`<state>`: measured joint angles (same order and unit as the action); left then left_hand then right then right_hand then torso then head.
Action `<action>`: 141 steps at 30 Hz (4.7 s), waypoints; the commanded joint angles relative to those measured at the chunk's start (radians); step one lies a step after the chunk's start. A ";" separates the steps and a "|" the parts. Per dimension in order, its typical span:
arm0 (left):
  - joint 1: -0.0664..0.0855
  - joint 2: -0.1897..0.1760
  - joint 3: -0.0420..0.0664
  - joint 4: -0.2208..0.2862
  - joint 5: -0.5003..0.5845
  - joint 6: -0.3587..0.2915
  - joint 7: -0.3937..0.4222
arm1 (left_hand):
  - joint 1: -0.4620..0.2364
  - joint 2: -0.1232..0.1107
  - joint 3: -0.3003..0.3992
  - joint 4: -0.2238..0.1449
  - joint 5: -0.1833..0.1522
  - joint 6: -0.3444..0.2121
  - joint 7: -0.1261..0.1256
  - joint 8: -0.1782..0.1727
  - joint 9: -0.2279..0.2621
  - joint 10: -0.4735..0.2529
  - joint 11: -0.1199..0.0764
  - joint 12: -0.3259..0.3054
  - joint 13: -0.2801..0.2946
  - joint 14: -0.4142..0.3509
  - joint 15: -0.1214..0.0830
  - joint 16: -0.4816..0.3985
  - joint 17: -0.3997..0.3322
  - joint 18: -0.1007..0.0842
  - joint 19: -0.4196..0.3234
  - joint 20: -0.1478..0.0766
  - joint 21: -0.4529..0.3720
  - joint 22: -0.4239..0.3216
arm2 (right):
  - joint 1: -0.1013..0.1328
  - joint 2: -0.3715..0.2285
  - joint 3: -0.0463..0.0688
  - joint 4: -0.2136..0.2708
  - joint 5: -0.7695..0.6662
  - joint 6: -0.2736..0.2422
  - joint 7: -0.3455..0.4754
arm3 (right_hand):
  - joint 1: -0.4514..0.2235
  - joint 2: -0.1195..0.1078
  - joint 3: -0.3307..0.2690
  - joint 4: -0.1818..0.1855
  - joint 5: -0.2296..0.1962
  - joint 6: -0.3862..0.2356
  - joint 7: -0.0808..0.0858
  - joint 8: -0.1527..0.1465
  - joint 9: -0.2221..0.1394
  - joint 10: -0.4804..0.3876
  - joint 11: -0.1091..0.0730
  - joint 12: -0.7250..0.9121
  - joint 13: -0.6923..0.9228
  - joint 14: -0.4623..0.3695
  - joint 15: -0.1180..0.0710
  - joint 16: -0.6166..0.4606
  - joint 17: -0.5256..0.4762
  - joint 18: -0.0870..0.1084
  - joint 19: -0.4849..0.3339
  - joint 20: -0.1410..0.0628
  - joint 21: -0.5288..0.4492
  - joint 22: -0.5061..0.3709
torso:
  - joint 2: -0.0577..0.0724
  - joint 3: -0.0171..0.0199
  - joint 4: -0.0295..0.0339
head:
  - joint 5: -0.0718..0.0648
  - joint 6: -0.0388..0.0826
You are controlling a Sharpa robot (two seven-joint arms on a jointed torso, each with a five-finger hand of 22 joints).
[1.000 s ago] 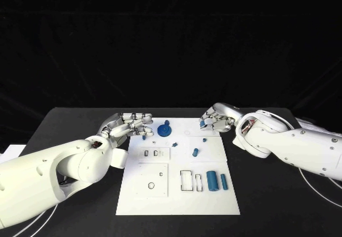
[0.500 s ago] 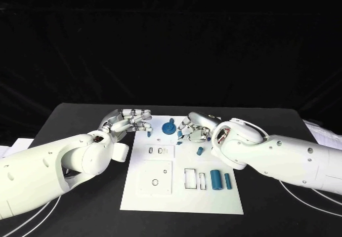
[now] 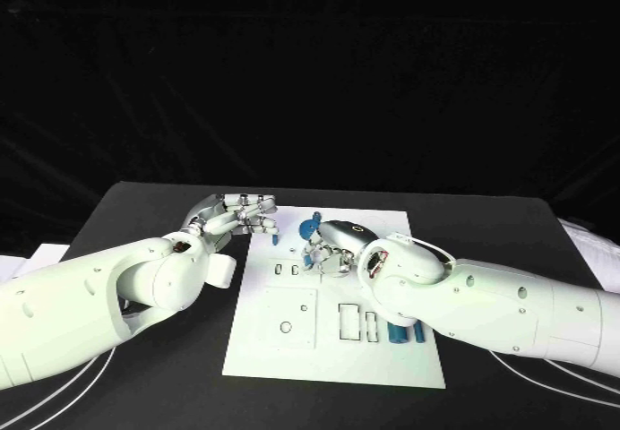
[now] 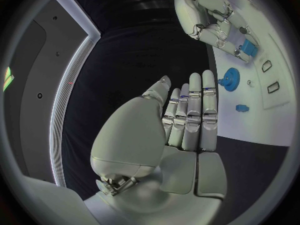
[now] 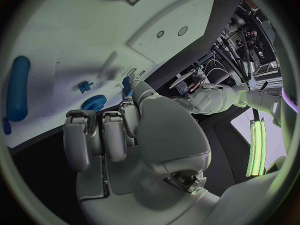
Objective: Assemble the parts on the task board
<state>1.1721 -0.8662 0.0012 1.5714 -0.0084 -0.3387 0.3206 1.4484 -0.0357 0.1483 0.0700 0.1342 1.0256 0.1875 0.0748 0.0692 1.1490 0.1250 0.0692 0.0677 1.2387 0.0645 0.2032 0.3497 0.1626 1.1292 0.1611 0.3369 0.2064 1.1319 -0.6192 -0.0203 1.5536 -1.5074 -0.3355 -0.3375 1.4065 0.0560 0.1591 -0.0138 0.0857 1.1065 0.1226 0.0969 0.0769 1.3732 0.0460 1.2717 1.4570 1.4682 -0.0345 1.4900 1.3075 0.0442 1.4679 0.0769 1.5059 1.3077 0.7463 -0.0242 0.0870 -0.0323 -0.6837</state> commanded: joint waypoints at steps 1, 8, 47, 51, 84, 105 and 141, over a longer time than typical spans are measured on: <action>0.001 0.002 0.001 0.004 0.009 0.010 0.012 | -0.005 -0.001 0.006 0.000 -0.004 0.000 0.006 -0.006 -0.001 -0.004 0.006 -0.005 -0.001 -0.006 0.002 -0.006 0.001 0.012 -0.008 0.002 0.004 0.001 | -0.003 0.012 0.000 -0.010 -0.041 0.020 -0.040 | -0.006 0.002 0.002 0.001 0.002 0.023 -0.017 0.010 0.002 0.017 -0.022 -0.006 -0.158 0.073 -0.008 -0.002 0.130 -0.007 -0.004 -0.006 -0.006 0.120 | 0.000 0.0004 -0.0008 | 0.003 -0.003; 0.001 0.005 0.001 0.005 0.009 0.012 0.009 | -0.005 -0.001 0.006 0.000 -0.004 0.000 0.006 -0.006 -0.001 -0.004 0.006 -0.005 -0.001 -0.006 0.002 -0.006 0.001 0.012 -0.008 0.002 0.004 0.001 | -0.010 0.034 -0.002 -0.028 -0.044 0.042 -0.042 | -0.011 -0.005 0.006 -0.001 0.004 0.022 -0.016 0.009 0.002 0.016 -0.021 -0.009 -0.160 0.073 -0.008 -0.004 0.128 -0.006 -0.006 -0.006 -0.008 0.117 | 0.000 0.0012 -0.0012 | 0.007 -0.008; 0.001 0.004 0.001 0.009 0.009 0.015 0.001 | 0.002 0.002 0.021 -0.007 -0.003 -0.002 0.007 -0.007 -0.002 -0.008 0.008 -0.006 -0.002 -0.010 0.003 -0.008 0.009 0.012 -0.014 0.001 0.007 0.006 | -0.020 0.045 -0.004 -0.044 -0.054 0.068 -0.044 | -0.080 -0.090 -0.001 0.007 0.055 -0.048 0.012 -0.027 -0.010 -0.052 0.002 -0.109 -0.238 0.066 0.010 -0.027 0.098 0.004 -0.037 0.008 -0.033 0.074 | -0.001 0.0027 -0.0022 | 0.012 -0.018; 0.001 0.004 0.001 0.009 0.009 0.015 0.000 | 0.002 0.001 0.022 -0.008 -0.003 -0.002 0.008 -0.007 -0.002 -0.009 0.008 -0.006 -0.002 -0.011 0.003 -0.009 0.009 0.011 -0.015 0.001 0.008 0.007 | -0.021 0.047 -0.004 -0.042 -0.056 0.055 -0.039 | -0.089 -0.104 -0.007 0.009 0.056 -0.062 0.017 -0.030 -0.010 -0.068 0.006 -0.131 -0.256 0.065 0.014 -0.031 0.093 0.005 -0.042 0.011 -0.038 0.067 | -0.001 0.0026 -0.0024 | 0.012 -0.019; 0.015 0.017 0.000 -0.053 -0.324 0.134 -0.336 | -0.169 -0.036 -0.035 0.111 -0.037 0.012 -0.047 0.046 0.014 0.142 -0.066 0.229 0.155 0.188 -0.077 0.869 0.734 -0.008 0.167 -0.072 0.528 0.442 | 0.121 -0.283 0.026 0.181 0.564 -0.014 0.375 | -0.075 -0.054 -0.099 0.062 0.052 -0.124 0.028 -0.001 -0.001 -0.143 0.017 -0.218 -0.367 0.033 0.023 -0.141 -0.038 0.031 -0.111 0.023 -0.109 -0.041 | -0.031 0.0116 -0.0260 | 0.027 -0.025; 0.093 0.181 -0.005 -0.165 -0.980 0.398 -0.941 | -0.229 0.021 -0.151 0.219 -0.061 0.041 -0.122 0.352 0.159 0.155 -0.132 1.033 0.888 0.332 -0.132 1.368 1.221 -0.086 0.304 -0.119 0.997 1.014 | 0.152 -0.418 0.006 0.075 0.796 -0.056 0.427 | -0.061 -0.032 -0.067 0.035 0.048 -0.111 0.024 0.010 -0.008 -0.206 0.011 -0.366 -0.515 0.005 0.015 -0.306 -0.208 0.061 -0.191 0.013 -0.223 -0.194 | -0.075 0.0345 -0.0488 | 0.057 -0.037; 0.096 0.345 -0.016 -0.306 -1.041 0.511 -1.010 | -0.329 0.057 -0.351 0.220 -0.087 -0.025 -0.150 0.511 0.329 0.191 -0.157 1.155 1.037 0.332 -0.157 1.368 1.221 -0.112 0.351 -0.145 1.086 1.147 | 0.148 -0.385 -0.001 0.055 0.688 -0.064 0.378 | -0.066 -0.037 -0.077 0.040 0.077 -0.114 0.023 0.012 -0.008 -0.236 0.009 -0.418 -0.571 0.000 0.013 -0.346 -0.244 0.068 -0.206 0.011 -0.254 -0.232 | -0.068 0.0297 -0.0518 | 0.066 -0.057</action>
<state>1.2676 -0.5239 -0.0149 1.2687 -1.0425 0.1351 -0.6841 1.1196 0.0145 -0.1971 0.2880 0.0497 1.0091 0.0389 0.5803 0.3981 1.3403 -0.0304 1.2286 1.1050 1.4656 -0.0839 1.5684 1.3077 0.0620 1.4654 0.0218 1.4212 1.3079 1.2809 -1.0062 -0.0210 1.6094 -0.8004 -0.4024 0.0446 1.3463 0.0196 0.0858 0.0265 0.1570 0.9959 0.1432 0.1041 0.0697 1.1428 0.0550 0.8564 0.8876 1.4648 -0.0163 1.1470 1.0644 0.0997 1.2711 0.0879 1.2552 1.0764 0.6784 0.0060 0.0349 0.0344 -0.7377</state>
